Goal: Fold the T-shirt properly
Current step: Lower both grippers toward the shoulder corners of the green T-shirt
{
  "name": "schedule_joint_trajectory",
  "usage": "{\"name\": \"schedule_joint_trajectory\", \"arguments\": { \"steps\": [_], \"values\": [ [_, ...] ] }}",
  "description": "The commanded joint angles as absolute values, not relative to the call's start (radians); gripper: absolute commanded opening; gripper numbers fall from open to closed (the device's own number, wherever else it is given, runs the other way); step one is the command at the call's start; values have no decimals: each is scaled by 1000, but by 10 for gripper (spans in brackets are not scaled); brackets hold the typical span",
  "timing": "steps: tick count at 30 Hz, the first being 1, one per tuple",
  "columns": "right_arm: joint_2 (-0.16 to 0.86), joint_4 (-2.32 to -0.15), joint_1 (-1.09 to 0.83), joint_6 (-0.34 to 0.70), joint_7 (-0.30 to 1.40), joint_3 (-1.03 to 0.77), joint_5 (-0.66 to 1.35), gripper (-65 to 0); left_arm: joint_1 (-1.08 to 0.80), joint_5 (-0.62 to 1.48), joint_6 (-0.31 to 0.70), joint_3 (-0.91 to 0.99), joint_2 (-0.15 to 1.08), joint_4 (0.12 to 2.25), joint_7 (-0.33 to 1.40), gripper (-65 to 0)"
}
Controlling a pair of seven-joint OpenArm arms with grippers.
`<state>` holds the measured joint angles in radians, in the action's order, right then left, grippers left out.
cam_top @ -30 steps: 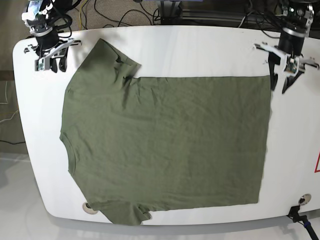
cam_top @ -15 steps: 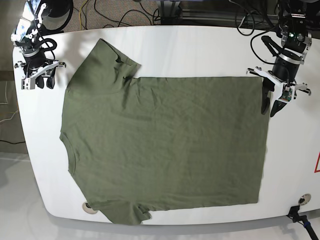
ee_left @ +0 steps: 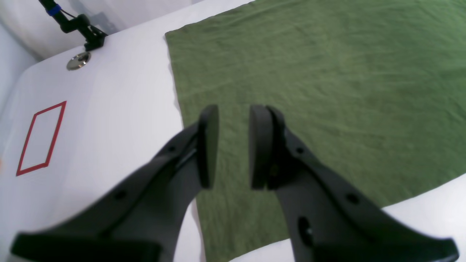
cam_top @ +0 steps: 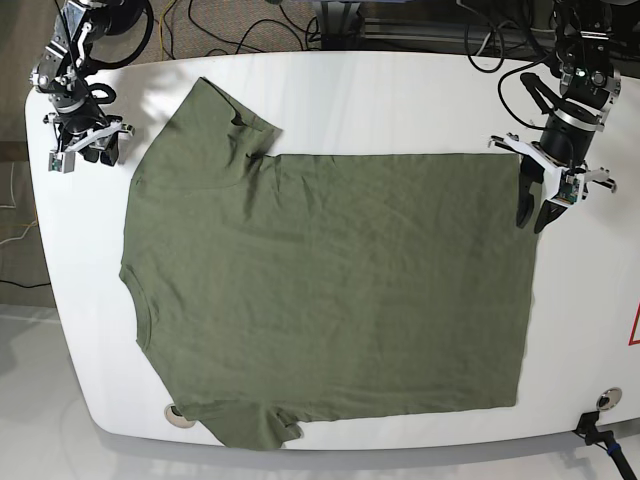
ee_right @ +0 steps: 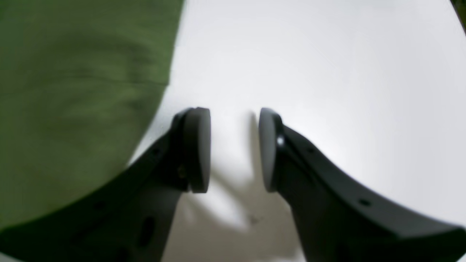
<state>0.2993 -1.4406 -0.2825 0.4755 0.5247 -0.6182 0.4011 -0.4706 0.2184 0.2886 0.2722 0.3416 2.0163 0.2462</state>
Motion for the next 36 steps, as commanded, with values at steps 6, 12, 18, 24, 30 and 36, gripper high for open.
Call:
{"name": "schedule_joint_trajectory", "arguments": {
  "steps": [6, 12, 18, 24, 30, 36],
  "values": [
    [321, -1444, -276, 484, 497, -624, 427, -427, -466, 228, 287, 282, 355, 2017, 211, -521],
    [315, -1452, -278, 482, 474, -631, 426, -426, -465, 227, 288, 276, 358, 2006, 211, -519],
    [306, -1442, -257, 470, 566, -627, 417, -422, -475, 219, 285, 281, 356, 1997, 213, -521],
    [304, -1423, -237, 463, 602, -625, 423, -421, -479, 220, 287, 280, 359, 1988, 222, -516],
    [303, -1418, -248, 464, 594, -625, 420, -421, -481, 223, 289, 279, 362, 1987, 216, -516],
    [307, -1409, -253, 464, 590, -627, 421, -406, -484, 224, 285, 280, 363, 1985, 207, -520]
  ]
}}
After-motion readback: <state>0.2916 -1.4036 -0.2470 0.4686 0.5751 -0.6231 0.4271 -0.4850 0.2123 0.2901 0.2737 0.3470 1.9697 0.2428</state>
